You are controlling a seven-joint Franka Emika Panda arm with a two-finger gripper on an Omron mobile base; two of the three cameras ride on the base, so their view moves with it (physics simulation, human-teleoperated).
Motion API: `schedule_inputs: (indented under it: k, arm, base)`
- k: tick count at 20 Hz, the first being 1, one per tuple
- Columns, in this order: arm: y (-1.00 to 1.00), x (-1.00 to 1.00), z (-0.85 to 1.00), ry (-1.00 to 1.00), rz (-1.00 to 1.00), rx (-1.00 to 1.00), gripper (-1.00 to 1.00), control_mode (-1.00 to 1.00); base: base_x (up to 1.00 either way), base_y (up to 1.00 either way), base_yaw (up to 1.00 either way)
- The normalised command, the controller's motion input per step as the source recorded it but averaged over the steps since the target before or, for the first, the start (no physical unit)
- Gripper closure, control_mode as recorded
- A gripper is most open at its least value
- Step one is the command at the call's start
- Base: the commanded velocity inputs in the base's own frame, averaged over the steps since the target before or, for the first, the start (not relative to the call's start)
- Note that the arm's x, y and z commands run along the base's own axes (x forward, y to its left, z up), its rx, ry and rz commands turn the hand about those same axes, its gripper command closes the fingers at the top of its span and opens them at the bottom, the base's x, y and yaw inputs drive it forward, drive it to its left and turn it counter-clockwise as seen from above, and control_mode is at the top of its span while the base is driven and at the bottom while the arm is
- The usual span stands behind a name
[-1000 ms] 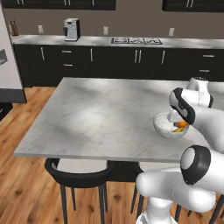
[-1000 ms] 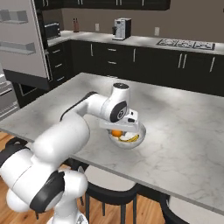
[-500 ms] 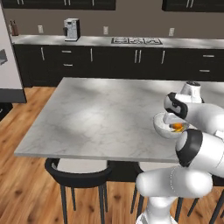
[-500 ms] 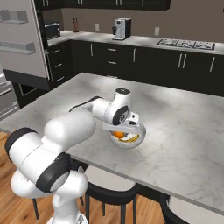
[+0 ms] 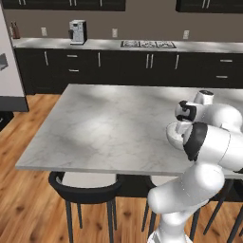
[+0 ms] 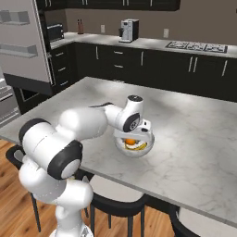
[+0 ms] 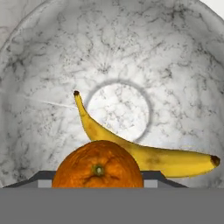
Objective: Retrieve the banana and tangerine from the fridge and place them into the bowl on the dining table.
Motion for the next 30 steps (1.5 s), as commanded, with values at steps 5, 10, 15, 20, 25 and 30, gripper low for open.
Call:
schedule_inputs:
  k: [5,10,15,20,25,30]
  arm:
    - [0.00,0.29,-0.33,0.00,0.00,0.00,-1.00,-1.00]
    - [-0.09,0.21,-0.02,0.00,0.00,0.01,-1.00,-1.00]
    - [-0.15,-0.07,0.69,-0.05,-0.04,0.00,-1.00,-1.00]
    - [-0.12,-0.41,0.96,-0.14,-0.01,0.00,-1.00,-1.00]
    - [-0.02,-0.90,0.83,-0.20,0.00,-0.02,-1.00,-1.00]
    - [0.12,-1.00,0.36,-0.29,0.00,-0.10,-1.00,-1.00]
  base:
    - [0.00,0.00,0.00]
    - [0.00,0.00,0.00]
    - [0.00,0.00,0.00]
    - [0.00,0.00,0.00]
    - [0.00,0.00,0.00]
    - [0.00,0.00,0.00]
